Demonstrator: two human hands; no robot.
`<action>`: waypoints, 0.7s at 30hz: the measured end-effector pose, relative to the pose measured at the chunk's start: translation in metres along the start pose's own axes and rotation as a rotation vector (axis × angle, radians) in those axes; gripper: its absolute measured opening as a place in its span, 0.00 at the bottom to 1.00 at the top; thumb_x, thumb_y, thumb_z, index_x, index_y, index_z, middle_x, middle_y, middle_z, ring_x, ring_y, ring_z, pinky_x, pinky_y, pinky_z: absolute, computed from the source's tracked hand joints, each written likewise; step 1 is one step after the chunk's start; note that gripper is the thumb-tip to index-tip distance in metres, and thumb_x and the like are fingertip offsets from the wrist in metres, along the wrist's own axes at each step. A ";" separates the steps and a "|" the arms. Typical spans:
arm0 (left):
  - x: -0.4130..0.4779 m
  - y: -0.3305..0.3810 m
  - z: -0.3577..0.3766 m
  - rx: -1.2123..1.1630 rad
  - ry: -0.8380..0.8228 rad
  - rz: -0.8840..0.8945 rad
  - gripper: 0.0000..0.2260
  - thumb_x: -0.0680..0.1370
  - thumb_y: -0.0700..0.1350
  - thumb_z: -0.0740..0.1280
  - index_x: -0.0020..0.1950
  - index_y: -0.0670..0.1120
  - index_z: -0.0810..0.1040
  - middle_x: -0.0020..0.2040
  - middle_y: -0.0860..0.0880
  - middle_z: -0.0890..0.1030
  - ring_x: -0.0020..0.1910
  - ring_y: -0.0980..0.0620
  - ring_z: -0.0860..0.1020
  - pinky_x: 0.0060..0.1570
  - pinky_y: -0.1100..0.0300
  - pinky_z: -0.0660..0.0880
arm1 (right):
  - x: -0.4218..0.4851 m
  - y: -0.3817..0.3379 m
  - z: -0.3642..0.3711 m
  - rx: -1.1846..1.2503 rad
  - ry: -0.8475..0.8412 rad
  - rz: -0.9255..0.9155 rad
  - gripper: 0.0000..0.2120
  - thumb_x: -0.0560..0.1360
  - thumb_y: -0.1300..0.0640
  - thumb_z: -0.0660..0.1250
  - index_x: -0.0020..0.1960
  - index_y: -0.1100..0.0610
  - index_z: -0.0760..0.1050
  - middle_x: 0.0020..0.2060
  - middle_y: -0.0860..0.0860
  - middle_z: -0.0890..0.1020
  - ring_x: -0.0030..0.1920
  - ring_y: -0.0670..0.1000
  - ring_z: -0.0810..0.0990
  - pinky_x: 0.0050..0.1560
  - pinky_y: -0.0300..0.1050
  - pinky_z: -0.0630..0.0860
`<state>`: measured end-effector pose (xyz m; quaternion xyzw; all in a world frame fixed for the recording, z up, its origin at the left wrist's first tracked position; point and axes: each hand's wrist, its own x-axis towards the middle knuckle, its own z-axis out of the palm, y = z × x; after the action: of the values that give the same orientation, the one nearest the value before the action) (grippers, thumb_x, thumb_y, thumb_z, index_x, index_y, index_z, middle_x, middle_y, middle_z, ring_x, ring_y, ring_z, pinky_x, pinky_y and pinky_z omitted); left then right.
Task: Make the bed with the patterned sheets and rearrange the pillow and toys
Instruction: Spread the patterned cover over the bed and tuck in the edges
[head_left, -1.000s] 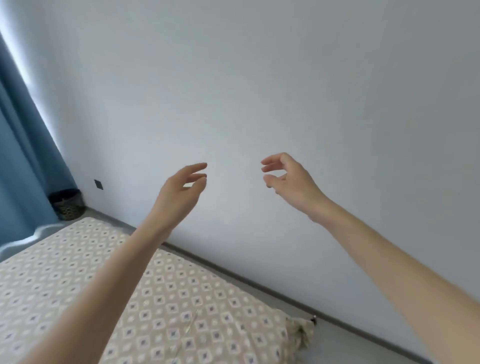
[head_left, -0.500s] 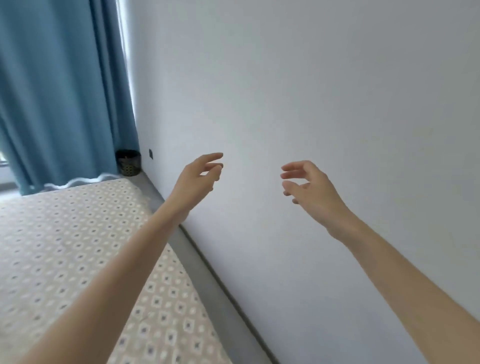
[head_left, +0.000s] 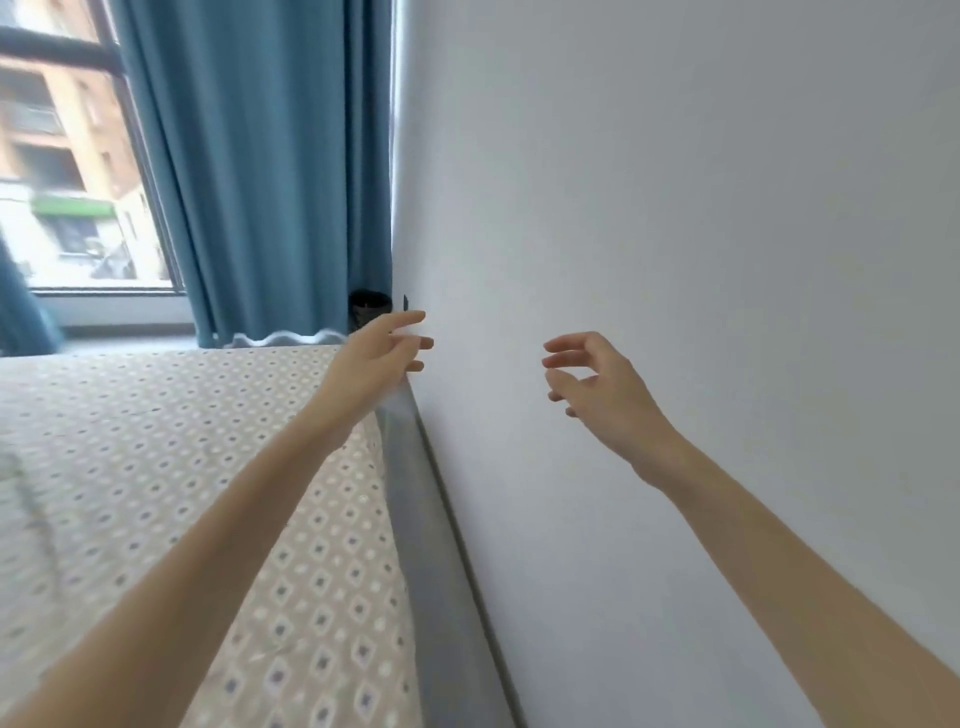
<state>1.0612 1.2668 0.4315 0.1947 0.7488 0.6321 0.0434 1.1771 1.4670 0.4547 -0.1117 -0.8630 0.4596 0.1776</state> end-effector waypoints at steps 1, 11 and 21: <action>0.011 -0.004 0.002 0.017 0.024 -0.011 0.15 0.81 0.44 0.59 0.66 0.54 0.73 0.53 0.57 0.82 0.49 0.56 0.81 0.54 0.58 0.75 | 0.017 0.004 0.002 0.010 -0.027 -0.005 0.09 0.78 0.55 0.62 0.57 0.45 0.71 0.52 0.38 0.78 0.47 0.46 0.81 0.49 0.44 0.77; 0.100 -0.015 -0.004 0.067 0.247 -0.104 0.15 0.81 0.45 0.60 0.68 0.53 0.72 0.57 0.53 0.80 0.54 0.54 0.79 0.56 0.57 0.75 | 0.171 0.021 0.039 0.111 -0.262 -0.069 0.10 0.78 0.57 0.62 0.60 0.50 0.71 0.54 0.43 0.78 0.48 0.49 0.81 0.54 0.45 0.77; 0.232 -0.038 -0.057 0.158 0.449 -0.147 0.13 0.80 0.44 0.61 0.63 0.55 0.74 0.59 0.51 0.79 0.54 0.53 0.79 0.58 0.54 0.75 | 0.371 0.025 0.140 0.257 -0.408 -0.086 0.11 0.77 0.61 0.62 0.58 0.52 0.71 0.53 0.48 0.77 0.45 0.48 0.79 0.44 0.38 0.75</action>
<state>0.8211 1.2897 0.4485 -0.0029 0.7988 0.5943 -0.0932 0.7819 1.5073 0.4380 0.0439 -0.8193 0.5708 0.0320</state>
